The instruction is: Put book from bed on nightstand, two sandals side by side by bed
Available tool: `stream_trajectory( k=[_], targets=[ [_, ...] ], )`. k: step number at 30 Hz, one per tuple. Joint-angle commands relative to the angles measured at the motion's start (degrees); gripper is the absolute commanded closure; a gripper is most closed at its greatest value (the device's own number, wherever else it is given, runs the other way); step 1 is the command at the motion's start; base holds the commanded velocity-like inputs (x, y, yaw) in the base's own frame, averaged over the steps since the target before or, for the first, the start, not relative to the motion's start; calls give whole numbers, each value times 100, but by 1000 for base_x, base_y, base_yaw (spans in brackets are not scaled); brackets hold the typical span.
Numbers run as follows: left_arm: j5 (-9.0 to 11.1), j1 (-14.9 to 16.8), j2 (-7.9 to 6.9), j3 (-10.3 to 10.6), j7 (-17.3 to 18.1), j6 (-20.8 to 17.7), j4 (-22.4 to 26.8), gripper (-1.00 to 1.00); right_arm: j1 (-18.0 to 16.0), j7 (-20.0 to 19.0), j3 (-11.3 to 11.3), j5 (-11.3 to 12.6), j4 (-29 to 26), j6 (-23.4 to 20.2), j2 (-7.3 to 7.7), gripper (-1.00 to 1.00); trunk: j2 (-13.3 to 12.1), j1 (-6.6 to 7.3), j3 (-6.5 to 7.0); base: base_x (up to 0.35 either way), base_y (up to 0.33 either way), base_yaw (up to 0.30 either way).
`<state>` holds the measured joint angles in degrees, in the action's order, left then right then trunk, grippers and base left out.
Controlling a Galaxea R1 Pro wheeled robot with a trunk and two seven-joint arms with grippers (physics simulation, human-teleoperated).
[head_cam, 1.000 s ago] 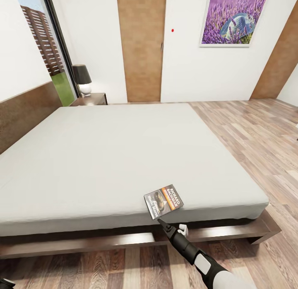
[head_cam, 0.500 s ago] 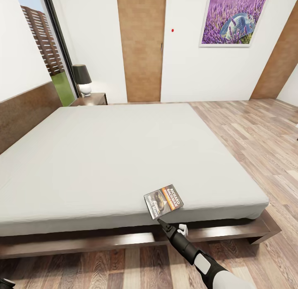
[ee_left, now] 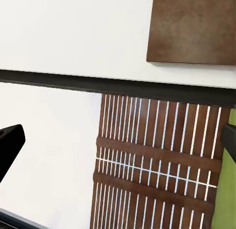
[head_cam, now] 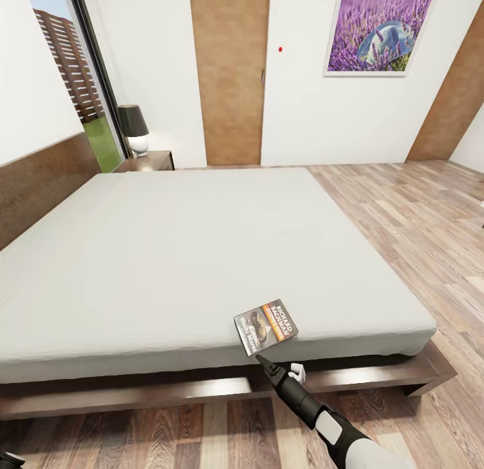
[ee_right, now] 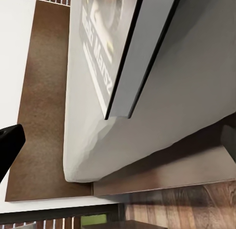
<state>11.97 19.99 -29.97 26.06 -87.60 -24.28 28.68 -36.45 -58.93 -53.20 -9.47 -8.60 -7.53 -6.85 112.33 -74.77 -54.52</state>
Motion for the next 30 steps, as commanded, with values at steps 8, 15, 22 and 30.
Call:
stream_trajectory(
  k=[8, 15, 22, 30],
  targets=[
    [60, 7, -9, 48, -38, -64, 7, -100, -11, -22, -50, -45, -23, -56, -8, -100, 2, 1, -5, 0, 0, 0],
    [60, 5, -9, 48, -38, -65, 7, -100, -18, -22, -50, -44, -24, -53, -15, -100, 2, 1, -5, 0, 0, 0],
    [58, 8, -9, 48, -38, -66, 7, -100, -21, -9, -50, -42, -27, -48, -17, -100, 2, 1, -5, 0, 0, 0],
    [59, 7, -9, 48, -37, -68, 7, -100, -27, 113, -53, 19, -29, -47, -13, -100, 2, 1, -5, 0, 0, 0]
  ],
)
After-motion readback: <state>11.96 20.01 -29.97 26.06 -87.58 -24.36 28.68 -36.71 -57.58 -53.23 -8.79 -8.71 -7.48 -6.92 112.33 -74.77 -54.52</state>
